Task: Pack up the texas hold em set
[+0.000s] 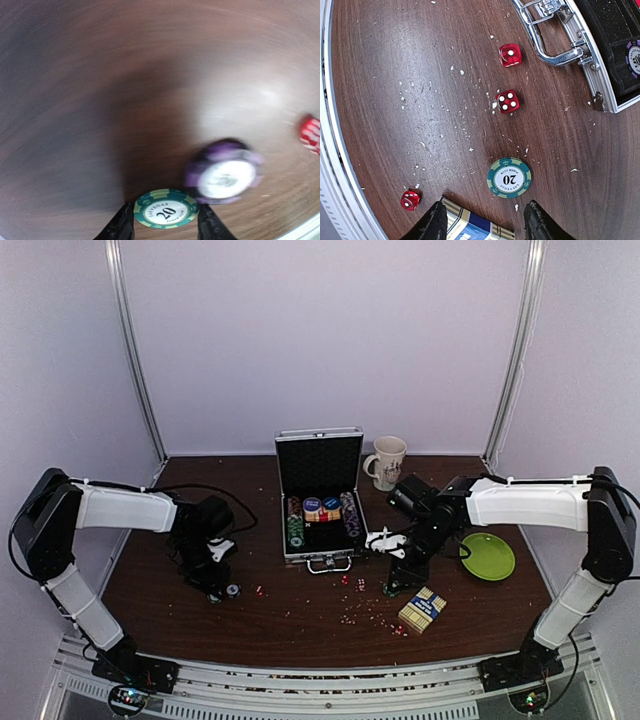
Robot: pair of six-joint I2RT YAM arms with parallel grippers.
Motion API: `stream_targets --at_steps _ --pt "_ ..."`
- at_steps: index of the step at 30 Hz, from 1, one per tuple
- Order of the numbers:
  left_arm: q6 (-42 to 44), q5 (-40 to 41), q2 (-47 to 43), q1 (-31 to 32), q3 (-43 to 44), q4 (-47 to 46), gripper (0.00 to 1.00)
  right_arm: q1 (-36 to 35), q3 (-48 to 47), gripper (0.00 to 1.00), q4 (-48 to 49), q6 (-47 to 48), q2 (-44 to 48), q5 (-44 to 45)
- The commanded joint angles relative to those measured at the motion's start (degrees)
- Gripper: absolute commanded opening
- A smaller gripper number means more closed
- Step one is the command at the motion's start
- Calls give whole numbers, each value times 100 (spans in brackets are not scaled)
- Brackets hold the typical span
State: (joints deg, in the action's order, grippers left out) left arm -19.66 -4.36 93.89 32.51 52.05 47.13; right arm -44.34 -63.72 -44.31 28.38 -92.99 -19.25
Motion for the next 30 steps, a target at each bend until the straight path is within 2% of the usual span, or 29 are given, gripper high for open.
stream_targets --at_steps 1,6,10,15,30 --pt "238 -326 288 653 31 -478 43 10 8 53 19 73 -72 -8" --pt "109 -285 469 879 24 -521 42 5 52 53 28 71 -44 -8" --pt "84 -231 428 910 43 -420 49 9 62 53 33 71 -47 -9" --pt "139 13 142 1099 66 -17 52 6 75 53 38 80 -43 -9" --pt "-187 575 406 1495 -52 211 51 5 66 53 24 89 -94 -57"
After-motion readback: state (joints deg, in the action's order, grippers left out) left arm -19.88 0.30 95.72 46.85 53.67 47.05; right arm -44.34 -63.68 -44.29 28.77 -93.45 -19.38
